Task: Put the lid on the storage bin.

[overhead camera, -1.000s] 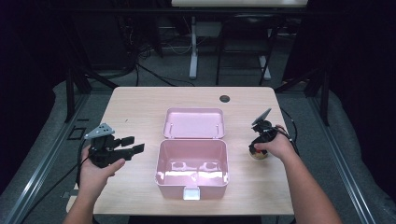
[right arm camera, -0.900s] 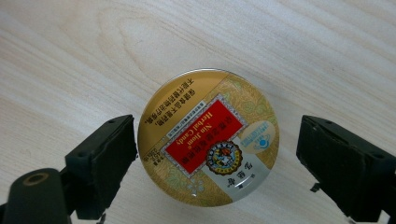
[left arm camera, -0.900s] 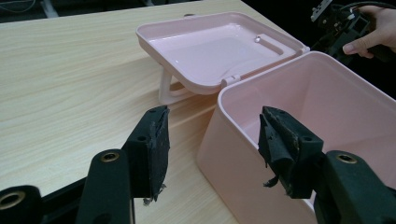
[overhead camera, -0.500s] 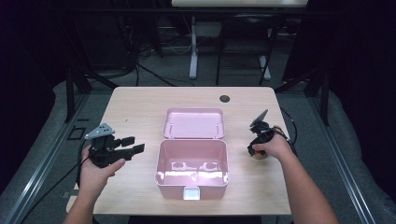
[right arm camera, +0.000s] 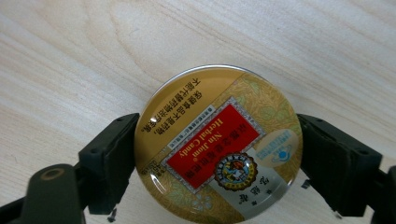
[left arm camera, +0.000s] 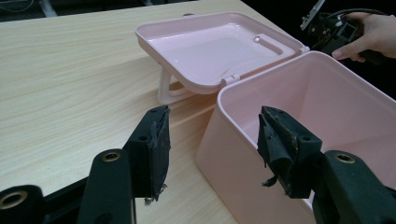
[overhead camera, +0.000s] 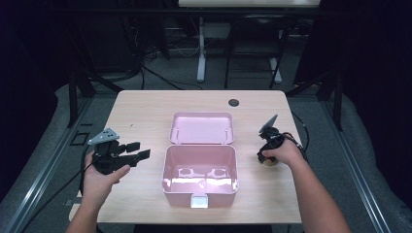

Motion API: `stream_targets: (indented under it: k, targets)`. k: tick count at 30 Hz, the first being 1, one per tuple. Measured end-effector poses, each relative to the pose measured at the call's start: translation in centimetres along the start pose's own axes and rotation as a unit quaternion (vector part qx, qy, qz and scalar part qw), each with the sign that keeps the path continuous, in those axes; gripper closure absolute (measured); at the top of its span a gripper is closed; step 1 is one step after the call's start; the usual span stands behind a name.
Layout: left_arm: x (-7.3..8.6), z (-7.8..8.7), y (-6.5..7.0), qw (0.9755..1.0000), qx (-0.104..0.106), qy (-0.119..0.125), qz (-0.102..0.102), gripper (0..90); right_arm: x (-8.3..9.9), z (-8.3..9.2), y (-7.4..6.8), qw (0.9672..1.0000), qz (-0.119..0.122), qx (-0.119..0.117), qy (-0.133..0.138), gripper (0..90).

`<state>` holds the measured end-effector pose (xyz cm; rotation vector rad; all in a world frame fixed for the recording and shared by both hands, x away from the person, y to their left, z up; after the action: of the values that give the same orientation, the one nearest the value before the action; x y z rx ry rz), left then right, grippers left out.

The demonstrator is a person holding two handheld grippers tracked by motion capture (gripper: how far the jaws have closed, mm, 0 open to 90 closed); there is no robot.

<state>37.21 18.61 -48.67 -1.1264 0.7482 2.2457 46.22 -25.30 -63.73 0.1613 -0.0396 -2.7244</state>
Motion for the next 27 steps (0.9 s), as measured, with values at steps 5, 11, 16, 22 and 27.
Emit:
stream_targets:
  k: [5, 11, 16, 22, 27]
  targets:
    - [0.08, -0.10, -0.10, 1.0000, -0.001, -0.002, -0.002, 43.9, -0.09, -0.14, 0.00, 1.0000, 0.007, -0.001, 0.003, 18.5]
    - [0.13, -0.12, -0.11, 1.0000, 0.000, -0.003, 0.001, 43.8, -0.02, -0.09, 0.02, 1.0000, 0.006, -0.002, -0.002, 18.9]
    - [0.14, -0.17, -0.09, 1.0000, -0.001, -0.004, 0.000, 43.8, -0.02, -0.13, 0.03, 1.0000, 0.004, -0.005, -0.004, 18.9]
    - [0.20, -0.24, -0.11, 1.0000, -0.001, -0.004, 0.002, 43.8, -0.01, -0.21, 0.05, 0.9999, 0.001, -0.011, -0.008, 18.9]
    - [0.16, -0.12, -0.16, 1.0000, -0.001, -0.002, 0.003, 44.0, -0.06, -0.31, 0.09, 0.9999, 0.001, -0.011, -0.007, 19.0]
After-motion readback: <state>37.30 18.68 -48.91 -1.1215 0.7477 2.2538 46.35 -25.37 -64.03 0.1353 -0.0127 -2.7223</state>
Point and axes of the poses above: each handheld gripper's, and its own axes: z roughly backward along the jaws, x roughly out of its underside, y roughly to its right, the point moved 9 cm from there along -z, roughly forward along the jaws, and after that the axes turned 3 degrees about x, right-handed, at the moved point
